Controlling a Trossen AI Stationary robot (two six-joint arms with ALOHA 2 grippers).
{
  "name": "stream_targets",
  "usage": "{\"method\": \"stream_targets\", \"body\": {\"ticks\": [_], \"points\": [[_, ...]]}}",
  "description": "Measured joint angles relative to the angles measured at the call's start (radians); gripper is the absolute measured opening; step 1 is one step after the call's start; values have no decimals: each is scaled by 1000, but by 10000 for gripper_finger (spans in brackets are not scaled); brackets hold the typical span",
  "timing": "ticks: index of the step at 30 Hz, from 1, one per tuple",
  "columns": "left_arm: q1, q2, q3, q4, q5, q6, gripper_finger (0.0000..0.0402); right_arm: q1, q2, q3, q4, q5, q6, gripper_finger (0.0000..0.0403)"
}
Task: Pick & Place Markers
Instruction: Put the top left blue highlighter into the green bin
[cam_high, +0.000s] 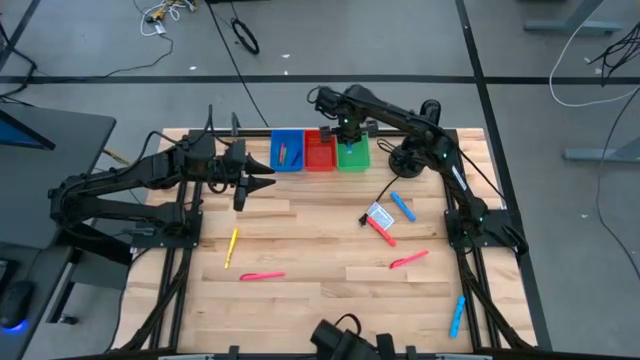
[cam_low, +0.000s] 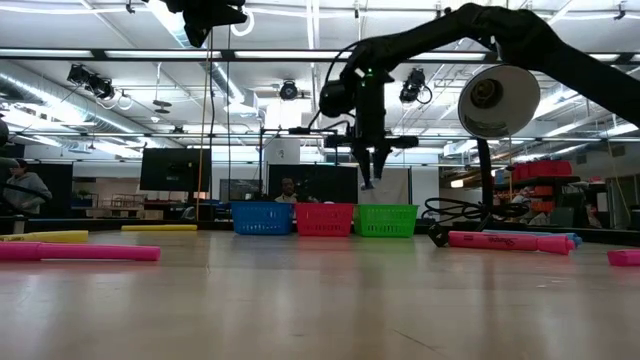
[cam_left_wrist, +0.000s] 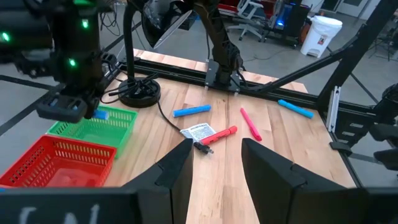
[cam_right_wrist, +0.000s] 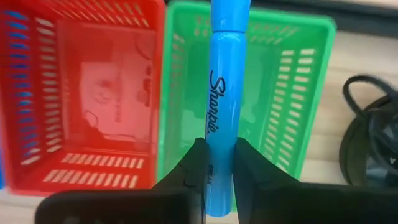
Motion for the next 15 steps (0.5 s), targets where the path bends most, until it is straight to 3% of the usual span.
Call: {"method": "stream_targets", "body": {"ticks": [15], "points": [[0,0,0,-1,0,1,142,6,2,-199,176,-74,40,34]]}}
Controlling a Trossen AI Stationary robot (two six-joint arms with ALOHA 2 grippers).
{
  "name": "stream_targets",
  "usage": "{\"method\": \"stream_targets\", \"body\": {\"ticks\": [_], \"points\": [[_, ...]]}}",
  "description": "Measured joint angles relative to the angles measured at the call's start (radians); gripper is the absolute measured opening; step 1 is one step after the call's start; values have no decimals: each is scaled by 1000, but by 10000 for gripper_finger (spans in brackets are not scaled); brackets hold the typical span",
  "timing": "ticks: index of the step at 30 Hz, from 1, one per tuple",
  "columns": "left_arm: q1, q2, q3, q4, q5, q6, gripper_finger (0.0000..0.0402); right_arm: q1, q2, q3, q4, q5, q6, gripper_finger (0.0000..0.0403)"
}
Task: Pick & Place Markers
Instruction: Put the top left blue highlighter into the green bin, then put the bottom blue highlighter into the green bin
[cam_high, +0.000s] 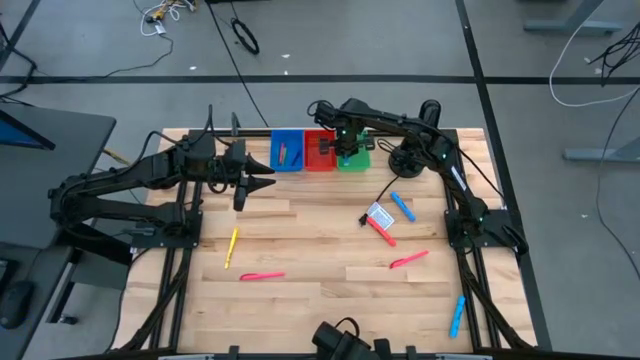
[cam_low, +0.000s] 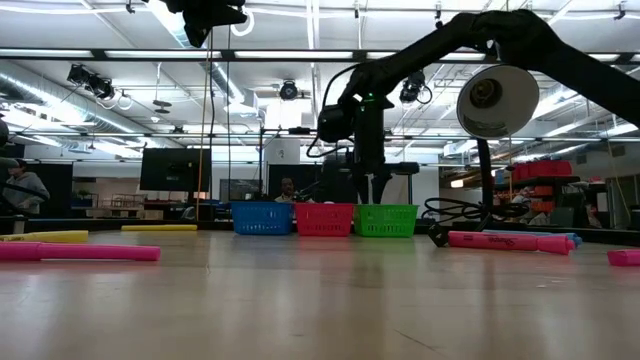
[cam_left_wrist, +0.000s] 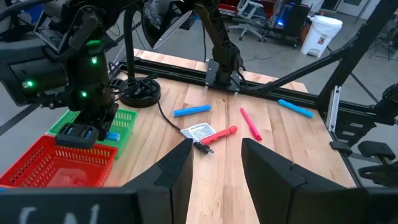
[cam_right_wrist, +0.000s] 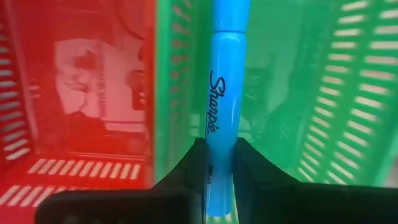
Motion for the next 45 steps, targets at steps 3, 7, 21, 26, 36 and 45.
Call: {"method": "stream_targets", "body": {"ticks": [3,7,21,26,36,45], "points": [[0,0,0,0,0,0,142,0,-1,-10,23,1,-1,34],[0,0,0,0,0,0,142,-4,-1,-12,43,2,-1,34],[0,0,0,-1,1,-1,142,-14,-1,-12,41,-47,-18,196],[0,0,0,-1,39,-1,142,-14,-1,-12,40,-50,-19,205],[0,0,0,1,26,-1,142,-14,-1,66,-9,-41,-54,174],[0,0,0,27,25,0,142,-18,-2,258,-120,28,-132,155]]}}
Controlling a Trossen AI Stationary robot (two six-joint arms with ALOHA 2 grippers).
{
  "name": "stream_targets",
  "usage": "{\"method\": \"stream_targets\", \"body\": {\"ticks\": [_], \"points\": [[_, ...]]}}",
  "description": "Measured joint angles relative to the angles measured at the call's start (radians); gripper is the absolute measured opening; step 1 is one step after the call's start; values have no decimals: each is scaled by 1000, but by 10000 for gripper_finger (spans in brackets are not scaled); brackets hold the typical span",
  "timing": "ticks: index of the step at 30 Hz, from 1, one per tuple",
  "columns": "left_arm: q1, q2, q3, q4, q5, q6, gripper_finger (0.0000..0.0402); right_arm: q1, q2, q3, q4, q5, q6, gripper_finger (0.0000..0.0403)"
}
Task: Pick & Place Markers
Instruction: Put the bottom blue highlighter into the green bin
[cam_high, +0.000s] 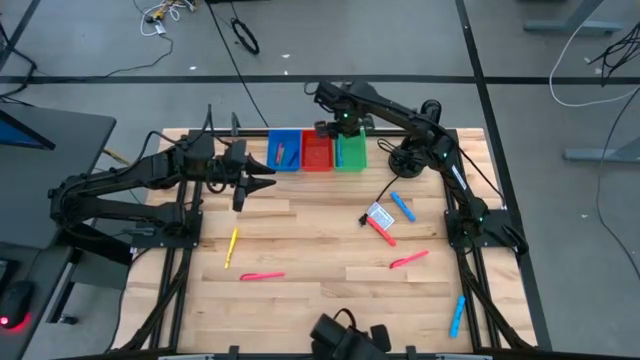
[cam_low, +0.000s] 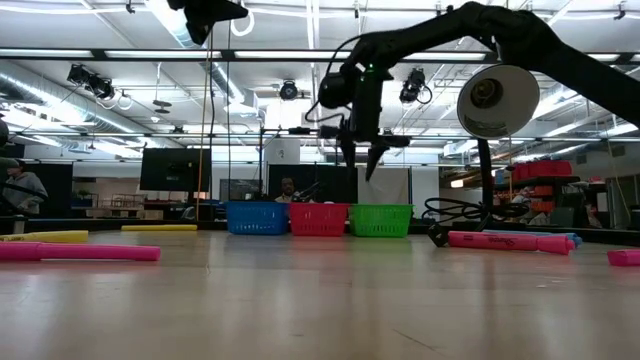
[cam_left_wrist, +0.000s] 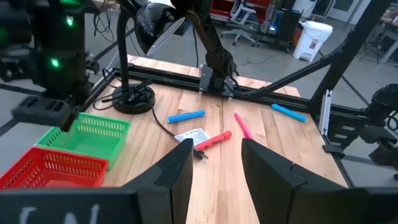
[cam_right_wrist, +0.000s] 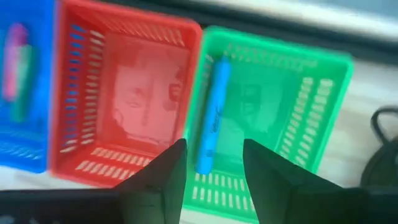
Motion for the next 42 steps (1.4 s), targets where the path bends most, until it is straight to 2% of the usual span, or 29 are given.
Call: {"method": "stream_targets", "body": {"ticks": [3,7,14,23,27,31,42], "points": [[0,0,0,7,0,0,142,0,-2,63,-13,2,-48,155],[0,0,0,20,0,0,142,12,-56,42,53,-12,-99,155],[1,0,0,34,-17,1,142,62,-143,42,190,-19,-279,155],[1,0,0,34,-45,-2,142,181,-272,42,393,-24,-415,155],[1,0,0,41,-56,-40,142,264,-323,42,457,17,-462,159],[1,0,0,47,-81,-53,142,342,-360,42,515,36,-491,186],[1,0,0,52,-93,-48,142,507,-400,41,673,24,-581,289]]}}
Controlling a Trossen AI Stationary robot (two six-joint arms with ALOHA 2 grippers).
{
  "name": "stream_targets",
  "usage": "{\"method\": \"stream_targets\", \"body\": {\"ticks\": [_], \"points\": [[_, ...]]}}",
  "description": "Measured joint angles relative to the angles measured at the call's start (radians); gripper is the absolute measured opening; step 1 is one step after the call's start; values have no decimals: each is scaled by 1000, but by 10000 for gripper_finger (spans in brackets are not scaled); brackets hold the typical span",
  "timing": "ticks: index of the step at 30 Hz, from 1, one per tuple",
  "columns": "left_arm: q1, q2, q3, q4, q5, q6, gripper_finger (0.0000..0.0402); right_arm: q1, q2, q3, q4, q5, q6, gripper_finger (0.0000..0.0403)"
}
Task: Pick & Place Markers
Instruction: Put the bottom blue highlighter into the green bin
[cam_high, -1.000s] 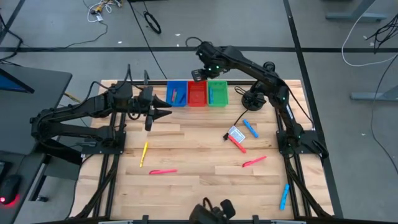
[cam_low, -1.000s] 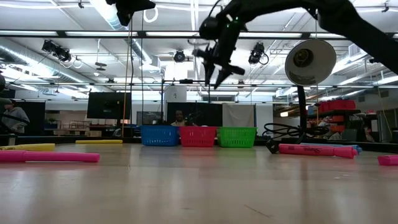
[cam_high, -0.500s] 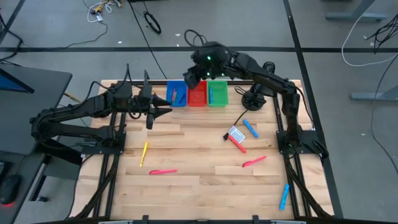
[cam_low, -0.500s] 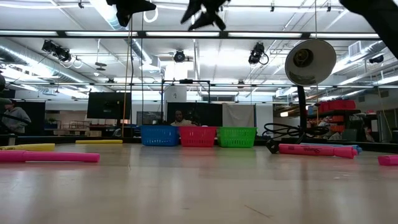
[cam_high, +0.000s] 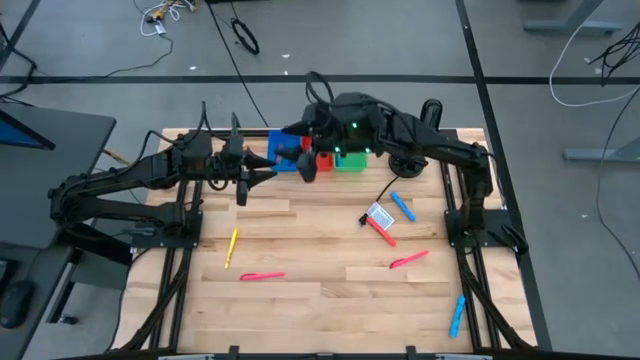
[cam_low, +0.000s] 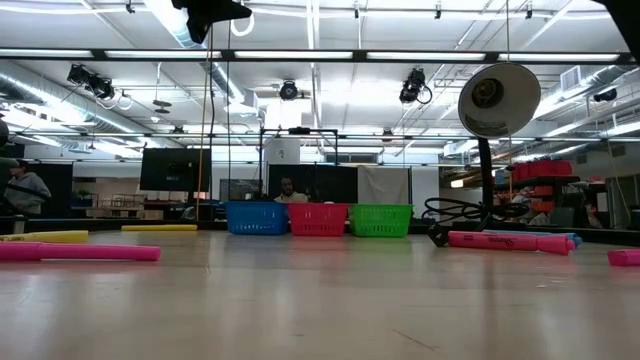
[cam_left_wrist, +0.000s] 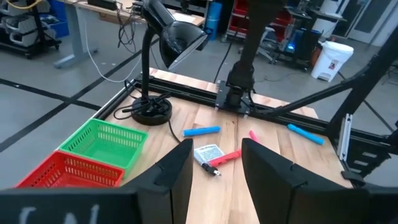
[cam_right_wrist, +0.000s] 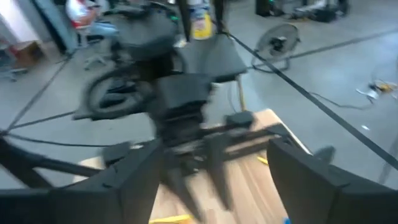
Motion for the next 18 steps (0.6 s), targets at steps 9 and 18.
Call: {"method": "stream_targets", "body": {"ticks": [9,18], "points": [[0,0,0,-1,-21,-6,142,126,-11,0,3,5,-25,297],[0,0,0,-1,-38,-6,142,176,-15,0,-10,76,-28,281]]}}
